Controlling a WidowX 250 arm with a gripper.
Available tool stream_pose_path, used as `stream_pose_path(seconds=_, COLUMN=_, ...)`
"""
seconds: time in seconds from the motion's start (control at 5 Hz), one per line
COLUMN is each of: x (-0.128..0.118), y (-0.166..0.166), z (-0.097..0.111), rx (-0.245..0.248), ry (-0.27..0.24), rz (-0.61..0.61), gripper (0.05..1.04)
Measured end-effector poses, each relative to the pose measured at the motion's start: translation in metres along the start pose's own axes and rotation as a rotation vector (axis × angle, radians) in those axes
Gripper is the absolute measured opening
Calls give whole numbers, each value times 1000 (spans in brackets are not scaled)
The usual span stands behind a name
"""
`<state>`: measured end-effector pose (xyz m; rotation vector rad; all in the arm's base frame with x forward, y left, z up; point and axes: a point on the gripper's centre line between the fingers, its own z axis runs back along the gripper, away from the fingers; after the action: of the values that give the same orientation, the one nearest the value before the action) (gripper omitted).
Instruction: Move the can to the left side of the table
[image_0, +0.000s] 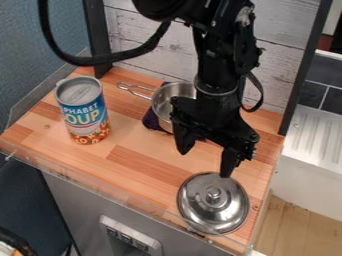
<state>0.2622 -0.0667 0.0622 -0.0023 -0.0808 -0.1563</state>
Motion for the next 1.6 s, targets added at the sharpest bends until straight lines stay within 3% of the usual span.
stream_pose_path(seconds=0.4, x=-17, y=16, z=2, rx=7, ry=19, rz=29, gripper=1001)
stream_pose_path(seconds=0.6, x=-31, y=50, z=22, rx=27, ry=-35, rz=115, gripper=1001)
stream_pose_path(seconds=0.8, x=-51, y=96, z=22, rx=40, ry=-27, rz=250, gripper=1001)
stream_pose_path(seconds=1.0, x=-63, y=138, z=12, rx=24, ry=-31, rz=362, gripper=1001)
stream_pose_path(seconds=1.2, x=-57, y=173, z=-7, rx=48, ry=2, rz=455, gripper=1001)
stream_pose_path(seconds=1.6, x=-38, y=205, z=-34, rx=64, ry=39, rz=584, gripper=1001)
